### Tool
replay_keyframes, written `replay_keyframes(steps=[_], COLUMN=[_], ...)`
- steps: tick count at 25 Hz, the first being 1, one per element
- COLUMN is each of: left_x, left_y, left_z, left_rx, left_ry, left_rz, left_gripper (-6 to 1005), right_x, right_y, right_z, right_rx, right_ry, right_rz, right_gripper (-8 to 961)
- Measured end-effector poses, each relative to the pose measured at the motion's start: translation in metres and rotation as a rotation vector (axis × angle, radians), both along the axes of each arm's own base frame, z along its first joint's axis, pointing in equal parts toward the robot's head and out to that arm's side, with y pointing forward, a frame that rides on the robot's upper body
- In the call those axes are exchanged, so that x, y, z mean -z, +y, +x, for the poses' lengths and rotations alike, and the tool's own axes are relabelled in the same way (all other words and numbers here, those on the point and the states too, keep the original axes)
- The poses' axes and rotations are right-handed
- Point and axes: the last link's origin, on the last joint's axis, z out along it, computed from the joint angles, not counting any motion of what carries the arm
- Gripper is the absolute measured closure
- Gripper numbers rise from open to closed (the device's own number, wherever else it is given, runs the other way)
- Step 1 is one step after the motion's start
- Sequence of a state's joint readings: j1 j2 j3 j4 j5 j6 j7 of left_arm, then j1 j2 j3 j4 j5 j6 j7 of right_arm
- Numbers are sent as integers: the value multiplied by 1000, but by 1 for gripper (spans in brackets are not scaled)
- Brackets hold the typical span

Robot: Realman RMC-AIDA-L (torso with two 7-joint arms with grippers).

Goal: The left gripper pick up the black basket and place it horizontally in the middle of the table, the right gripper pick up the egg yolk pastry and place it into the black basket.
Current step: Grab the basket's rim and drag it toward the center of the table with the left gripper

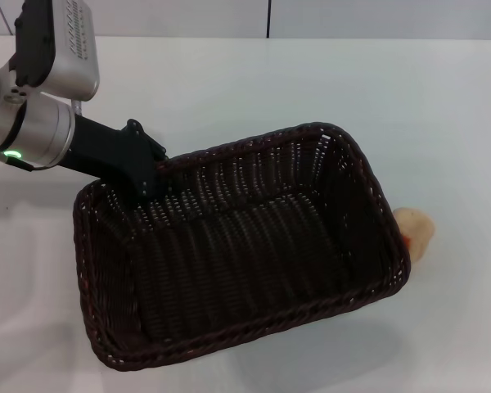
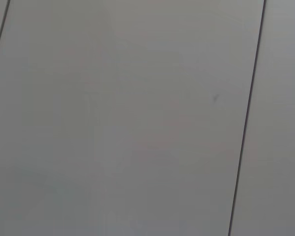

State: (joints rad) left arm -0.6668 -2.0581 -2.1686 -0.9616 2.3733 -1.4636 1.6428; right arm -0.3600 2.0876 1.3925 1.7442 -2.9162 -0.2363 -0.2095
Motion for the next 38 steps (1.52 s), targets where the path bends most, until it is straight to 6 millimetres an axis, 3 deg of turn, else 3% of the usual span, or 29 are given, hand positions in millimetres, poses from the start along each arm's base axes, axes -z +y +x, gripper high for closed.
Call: replay_keyframes(steps=[18, 23, 26, 32, 38], left_x=[11, 14, 13, 1, -5], left_y=[-7, -10, -12, -12, -11], left_z=[2, 7, 10, 22, 40], left_rx=[-21, -24, -18, 40, 68], left_ry=[59, 76, 95, 110, 108], left_rz=[-8, -25, -14, 66, 87], left_gripper=[770, 662, 473, 305, 219], right_x=[1, 1, 2, 3, 3], right_y=[2, 3, 4, 6, 6], right_z=[-1, 0, 1, 1, 3], right_rx=[-11, -8, -8, -11, -5], right_ry=[-6, -8, -9, -11, -12], right_rz=[0, -3, -4, -8, -8], right_gripper=[571, 571, 571, 571, 572])
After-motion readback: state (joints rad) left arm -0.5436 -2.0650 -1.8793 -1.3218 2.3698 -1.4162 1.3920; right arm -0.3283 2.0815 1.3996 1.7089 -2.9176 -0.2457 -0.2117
